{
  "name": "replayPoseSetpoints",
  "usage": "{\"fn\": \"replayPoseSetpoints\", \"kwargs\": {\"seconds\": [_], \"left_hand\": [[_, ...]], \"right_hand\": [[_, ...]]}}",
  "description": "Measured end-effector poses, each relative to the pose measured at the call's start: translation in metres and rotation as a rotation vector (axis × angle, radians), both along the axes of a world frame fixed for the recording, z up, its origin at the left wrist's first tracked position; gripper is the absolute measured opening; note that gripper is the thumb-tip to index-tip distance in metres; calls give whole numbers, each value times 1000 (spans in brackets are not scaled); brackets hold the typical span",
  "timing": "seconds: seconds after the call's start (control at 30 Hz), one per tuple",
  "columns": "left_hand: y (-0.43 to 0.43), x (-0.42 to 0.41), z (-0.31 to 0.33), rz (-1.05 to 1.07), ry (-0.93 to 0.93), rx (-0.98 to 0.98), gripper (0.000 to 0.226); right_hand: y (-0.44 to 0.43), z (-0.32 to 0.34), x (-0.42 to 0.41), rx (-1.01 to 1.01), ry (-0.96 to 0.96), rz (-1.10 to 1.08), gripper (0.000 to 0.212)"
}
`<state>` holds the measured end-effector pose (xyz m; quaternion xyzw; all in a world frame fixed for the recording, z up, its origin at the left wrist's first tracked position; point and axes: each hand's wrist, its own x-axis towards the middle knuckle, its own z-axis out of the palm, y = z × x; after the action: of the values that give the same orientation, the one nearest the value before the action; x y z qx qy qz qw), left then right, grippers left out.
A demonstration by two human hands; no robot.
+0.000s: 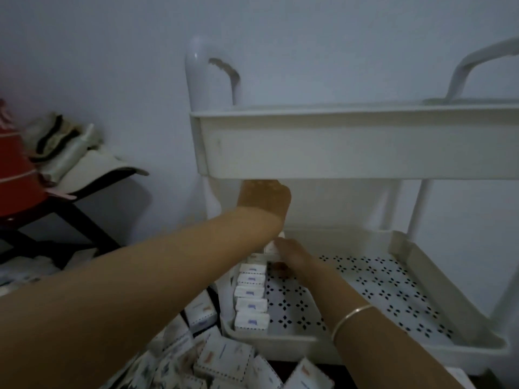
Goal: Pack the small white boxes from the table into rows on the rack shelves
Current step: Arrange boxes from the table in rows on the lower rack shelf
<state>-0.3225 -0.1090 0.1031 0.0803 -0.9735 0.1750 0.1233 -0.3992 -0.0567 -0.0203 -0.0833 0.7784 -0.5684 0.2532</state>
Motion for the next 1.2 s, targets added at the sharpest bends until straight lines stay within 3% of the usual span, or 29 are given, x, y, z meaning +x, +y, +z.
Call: {"fn": "replayPoseSetpoints", "kwargs": {"seconds": [0.13,0.33,0.47,0.83,0.9,1.03,1.2], "left_hand": [[1,-8,-9,41,-19,-38,42],[1,-12,-20,7,-5,-106,36],[6,-20,-33,-31,-44,-153,37],[-5,-25,-55,113,-363,-3,26],[-6,-26,-57,125,-443,1,25],[-10,-26,-60,168,-488,-78,33],[-12,-25,-58,203,-457,-122,43]], "right_hand": [[4,-3,-1,-192,-170,-92,41],[22,2,-1,-495,-382,-143,39],[26,-5,-1,-524,-432,-117,38],[22,-11,2,-451,-460,-200,23],[21,-14,-1,-395,-381,-276,21],[26,-24,-16,-231,27,-290,39],[25,-23,-15,-210,196,-227,30]]}}
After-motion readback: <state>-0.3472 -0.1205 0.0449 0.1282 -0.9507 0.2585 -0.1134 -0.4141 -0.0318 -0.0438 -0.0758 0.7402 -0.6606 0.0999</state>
